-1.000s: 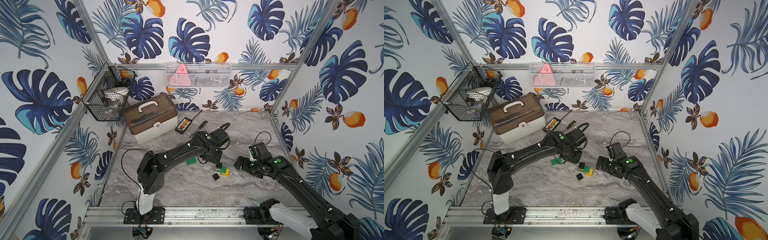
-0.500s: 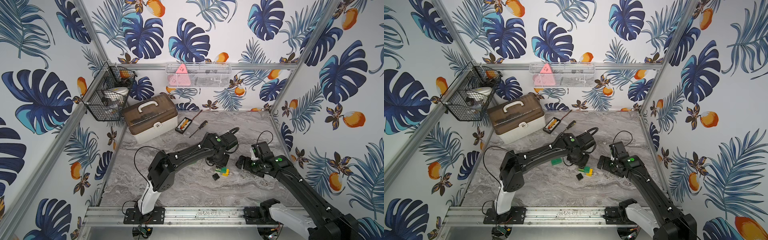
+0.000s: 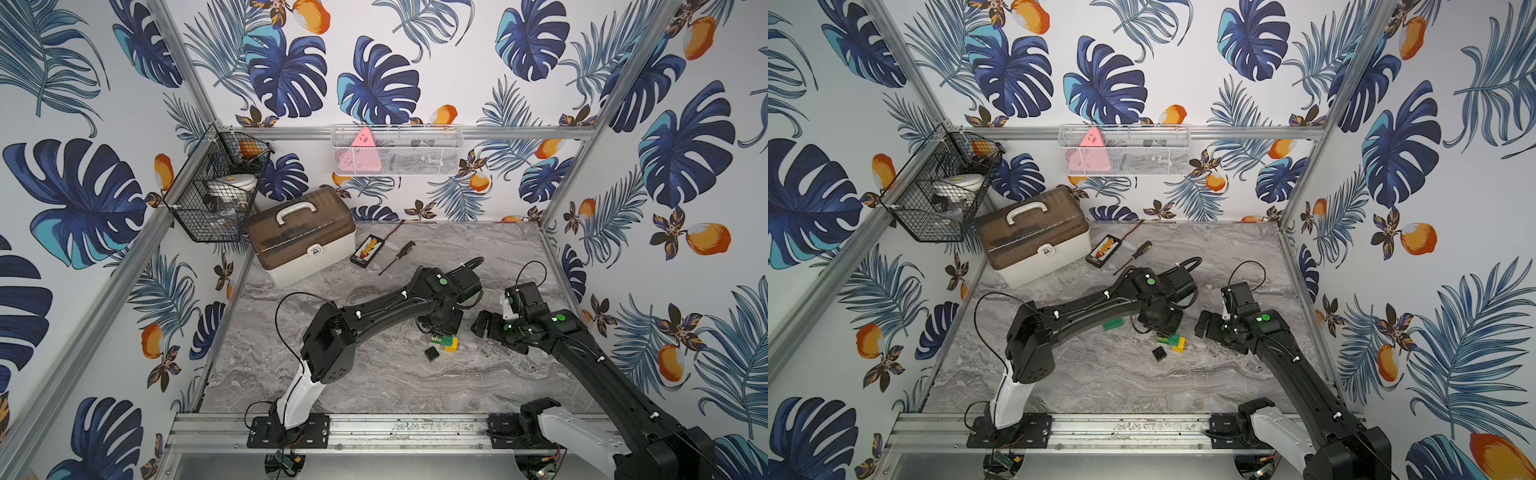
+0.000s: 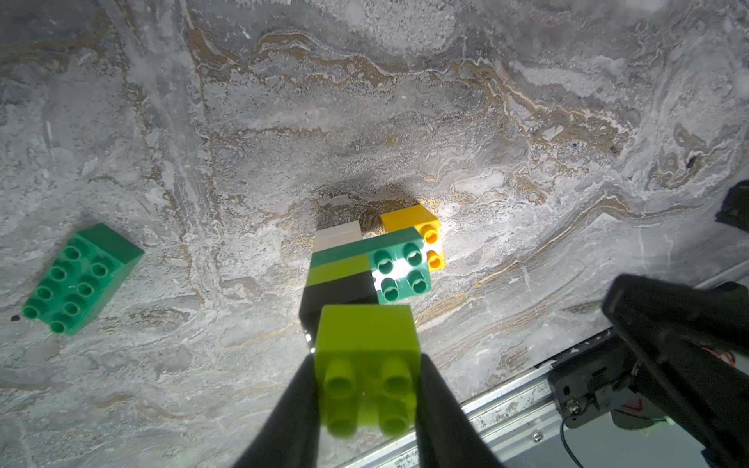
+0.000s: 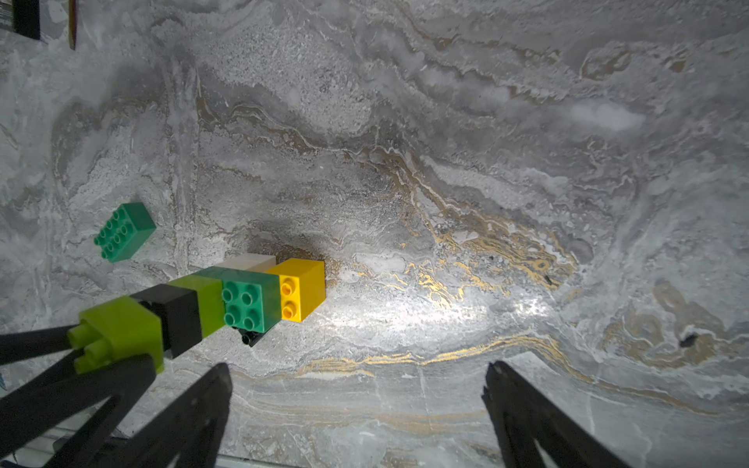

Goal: Assemble a giraffe with lego
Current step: Assemble the lego brick with the lego brick.

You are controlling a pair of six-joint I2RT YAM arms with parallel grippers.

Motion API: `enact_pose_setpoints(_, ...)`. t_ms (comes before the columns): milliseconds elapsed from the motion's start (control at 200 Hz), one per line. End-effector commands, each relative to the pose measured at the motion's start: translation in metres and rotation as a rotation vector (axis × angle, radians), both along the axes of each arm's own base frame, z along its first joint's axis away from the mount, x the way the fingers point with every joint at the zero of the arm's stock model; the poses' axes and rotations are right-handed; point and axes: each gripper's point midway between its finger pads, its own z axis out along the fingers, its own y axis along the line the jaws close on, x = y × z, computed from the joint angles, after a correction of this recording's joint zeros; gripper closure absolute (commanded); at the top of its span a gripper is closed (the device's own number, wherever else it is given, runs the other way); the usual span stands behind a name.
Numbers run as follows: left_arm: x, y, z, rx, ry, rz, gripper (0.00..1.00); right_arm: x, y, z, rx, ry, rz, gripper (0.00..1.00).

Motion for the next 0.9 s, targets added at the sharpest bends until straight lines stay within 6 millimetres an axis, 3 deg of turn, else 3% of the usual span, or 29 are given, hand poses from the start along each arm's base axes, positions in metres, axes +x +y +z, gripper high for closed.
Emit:
enact_pose_setpoints(0,0.001,0.009,-0.001,0.042,-0.013,0.027,0.62,0.005,0.004,0.003,0.018,-0.019,0.018,0.0)
enact_pose_setpoints(896,0.001,0.011,0.009,0.028,-0.039,0.016,0.65,0.007,0.006,0.002,0.04,-0.02,0.024,0.0)
